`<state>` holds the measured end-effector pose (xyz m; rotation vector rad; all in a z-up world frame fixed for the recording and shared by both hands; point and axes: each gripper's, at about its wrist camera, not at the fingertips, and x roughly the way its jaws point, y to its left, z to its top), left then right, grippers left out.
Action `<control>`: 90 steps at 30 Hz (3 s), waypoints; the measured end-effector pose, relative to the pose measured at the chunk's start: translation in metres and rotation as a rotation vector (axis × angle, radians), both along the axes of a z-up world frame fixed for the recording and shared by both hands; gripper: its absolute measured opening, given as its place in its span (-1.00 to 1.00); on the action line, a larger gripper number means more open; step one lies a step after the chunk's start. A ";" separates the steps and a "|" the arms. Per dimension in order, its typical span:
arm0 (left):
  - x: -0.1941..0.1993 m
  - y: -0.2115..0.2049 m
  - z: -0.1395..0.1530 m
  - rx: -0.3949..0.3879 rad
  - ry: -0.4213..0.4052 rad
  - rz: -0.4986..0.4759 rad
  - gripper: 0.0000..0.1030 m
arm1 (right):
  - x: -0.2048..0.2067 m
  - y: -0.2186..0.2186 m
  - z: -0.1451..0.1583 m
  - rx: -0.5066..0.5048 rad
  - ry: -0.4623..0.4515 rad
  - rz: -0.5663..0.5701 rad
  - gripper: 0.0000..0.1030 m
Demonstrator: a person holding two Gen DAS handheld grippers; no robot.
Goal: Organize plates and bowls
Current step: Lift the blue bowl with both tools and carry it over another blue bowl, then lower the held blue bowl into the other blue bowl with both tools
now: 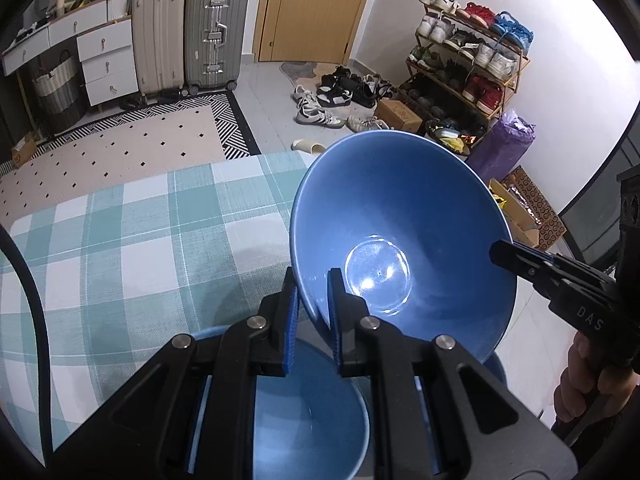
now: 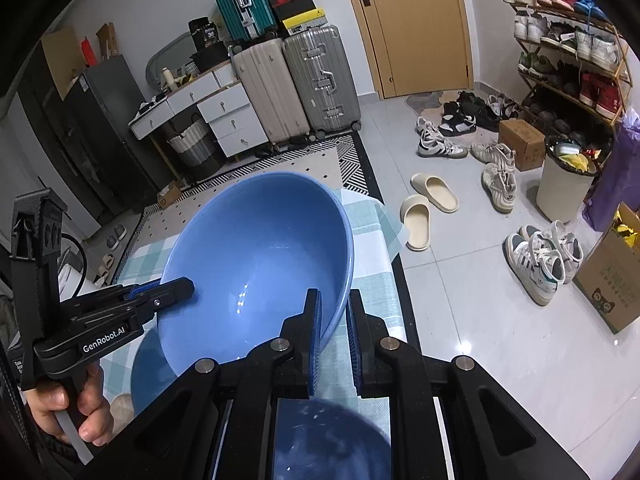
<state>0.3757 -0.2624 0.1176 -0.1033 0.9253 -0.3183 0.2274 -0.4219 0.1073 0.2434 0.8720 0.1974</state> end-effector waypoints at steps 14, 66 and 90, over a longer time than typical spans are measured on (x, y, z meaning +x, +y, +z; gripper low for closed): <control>-0.058 0.011 0.044 -0.020 -0.060 0.004 -0.79 | -0.041 0.014 0.036 -0.002 -0.052 0.026 -0.75; -0.146 0.104 0.019 -0.023 -0.063 0.125 -0.79 | -0.081 0.099 0.014 0.008 -0.032 0.211 -0.72; -0.137 0.123 -0.033 -0.007 -0.017 0.149 -0.79 | -0.057 0.126 -0.026 -0.043 0.037 0.263 -0.70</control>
